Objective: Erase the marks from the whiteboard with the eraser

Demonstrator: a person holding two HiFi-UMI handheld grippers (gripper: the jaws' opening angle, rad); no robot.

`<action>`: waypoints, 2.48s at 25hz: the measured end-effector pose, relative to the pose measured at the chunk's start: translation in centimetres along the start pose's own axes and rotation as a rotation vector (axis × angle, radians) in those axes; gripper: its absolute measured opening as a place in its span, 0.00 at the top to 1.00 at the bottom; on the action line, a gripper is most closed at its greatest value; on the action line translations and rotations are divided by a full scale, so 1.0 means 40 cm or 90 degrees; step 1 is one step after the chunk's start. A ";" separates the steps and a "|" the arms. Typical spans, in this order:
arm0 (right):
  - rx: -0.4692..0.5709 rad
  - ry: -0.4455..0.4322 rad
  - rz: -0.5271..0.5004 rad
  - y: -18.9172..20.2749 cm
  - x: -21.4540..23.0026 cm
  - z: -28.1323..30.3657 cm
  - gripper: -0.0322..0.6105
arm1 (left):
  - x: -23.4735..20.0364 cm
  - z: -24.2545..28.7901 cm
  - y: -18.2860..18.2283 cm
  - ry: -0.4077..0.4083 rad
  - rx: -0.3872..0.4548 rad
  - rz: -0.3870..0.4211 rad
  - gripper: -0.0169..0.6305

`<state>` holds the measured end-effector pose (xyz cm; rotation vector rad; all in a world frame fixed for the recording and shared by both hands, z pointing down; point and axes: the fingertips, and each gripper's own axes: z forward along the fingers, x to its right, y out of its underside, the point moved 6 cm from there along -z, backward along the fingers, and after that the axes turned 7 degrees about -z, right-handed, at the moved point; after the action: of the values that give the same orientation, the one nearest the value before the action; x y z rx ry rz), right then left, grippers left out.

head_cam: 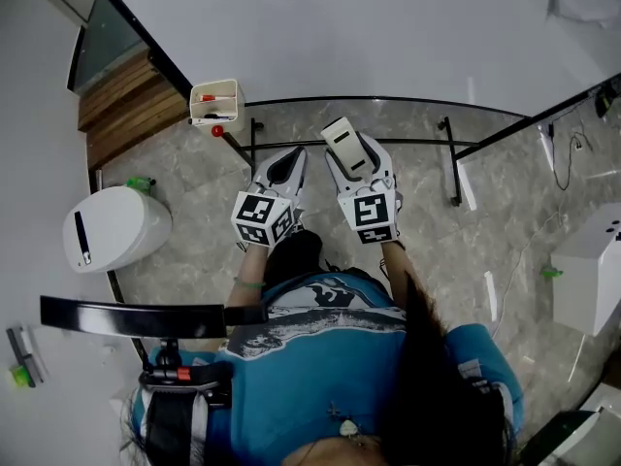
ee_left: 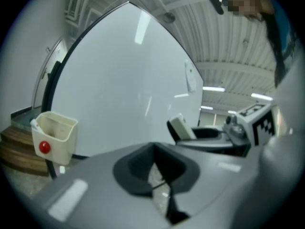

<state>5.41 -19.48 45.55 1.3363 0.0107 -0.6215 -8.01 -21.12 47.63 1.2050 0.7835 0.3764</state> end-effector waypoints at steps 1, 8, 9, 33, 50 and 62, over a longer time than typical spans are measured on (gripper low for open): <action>-0.004 -0.004 0.003 0.014 -0.002 -0.030 0.54 | 0.023 -0.004 0.004 -0.003 0.006 -0.006 0.97; -0.011 -0.017 0.010 0.104 0.016 -0.240 0.54 | 0.221 -0.038 0.071 -0.018 0.022 -0.007 0.97; -0.012 -0.020 0.012 0.117 0.016 -0.270 0.54 | 0.251 -0.047 0.088 -0.020 0.021 -0.008 0.97; 0.003 -0.099 0.079 0.232 -0.108 -0.578 0.54 | 0.521 -0.323 0.284 -0.128 -0.015 -0.003 0.97; -0.014 -0.129 0.110 0.145 -0.382 -0.642 0.54 | 0.470 -0.619 0.313 -0.135 -0.013 -0.004 0.97; -0.072 -0.089 0.115 0.125 -0.598 -0.732 0.54 | 0.426 -0.813 0.363 -0.081 -0.020 -0.014 0.97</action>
<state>-2.63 17.40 50.94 1.1679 -0.1844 -0.5516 -17.50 17.10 50.70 1.1780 0.6770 0.2903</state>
